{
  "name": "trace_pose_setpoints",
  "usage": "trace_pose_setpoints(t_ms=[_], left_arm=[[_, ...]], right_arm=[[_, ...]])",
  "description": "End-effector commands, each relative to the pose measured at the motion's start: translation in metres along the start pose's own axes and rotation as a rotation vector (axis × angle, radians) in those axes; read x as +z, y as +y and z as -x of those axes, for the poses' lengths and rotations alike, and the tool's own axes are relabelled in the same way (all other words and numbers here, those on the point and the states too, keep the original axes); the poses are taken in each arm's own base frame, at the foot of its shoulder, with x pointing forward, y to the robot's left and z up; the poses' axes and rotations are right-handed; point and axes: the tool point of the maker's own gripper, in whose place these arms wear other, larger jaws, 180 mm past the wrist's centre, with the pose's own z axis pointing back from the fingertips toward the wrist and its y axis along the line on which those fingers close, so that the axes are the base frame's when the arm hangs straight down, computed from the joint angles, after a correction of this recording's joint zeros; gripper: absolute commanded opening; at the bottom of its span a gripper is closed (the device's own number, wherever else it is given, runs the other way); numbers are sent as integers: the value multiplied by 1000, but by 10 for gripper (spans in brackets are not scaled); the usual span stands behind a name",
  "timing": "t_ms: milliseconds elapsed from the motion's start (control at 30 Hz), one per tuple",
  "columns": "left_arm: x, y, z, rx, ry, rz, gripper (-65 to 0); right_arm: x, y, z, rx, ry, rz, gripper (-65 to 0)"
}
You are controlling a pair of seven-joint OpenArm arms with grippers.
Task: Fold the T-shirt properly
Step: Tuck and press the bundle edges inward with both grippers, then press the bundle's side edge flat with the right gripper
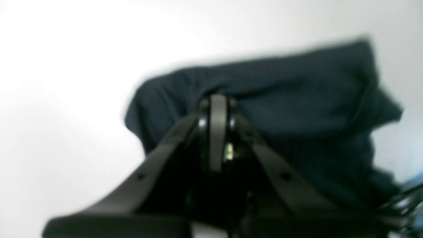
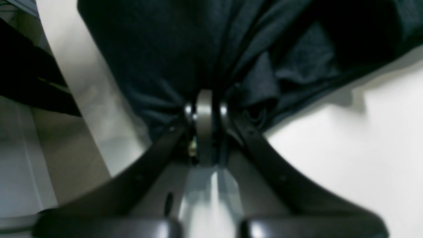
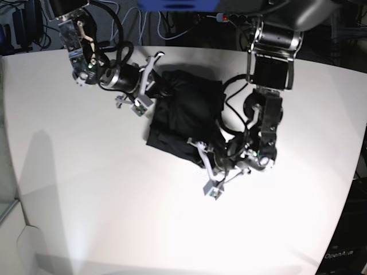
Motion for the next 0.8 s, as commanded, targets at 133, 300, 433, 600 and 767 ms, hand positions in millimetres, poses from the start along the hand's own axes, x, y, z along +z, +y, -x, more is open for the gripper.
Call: trace_pose_setpoints(t_ms=[133,300,433,600,767], left_arm=[[17,0,-68,-10,-157,34,-650],[28,-8,-91,42,-216,116,-650],[37,4,-80,32,-167,103,-650],[77,54,-29,81,-134,-14,-650],[117,101,54,121,2,-161,-650]], right_arm=[[-3,-6,31,-30,95,1,-650],[-3,-5,31,-48,59,1,-650],[-2,-9,27,-40,52,7,-650],[7,-14,10,17,22,21,-650],[25,-20,-30,113,-56,58,-648]])
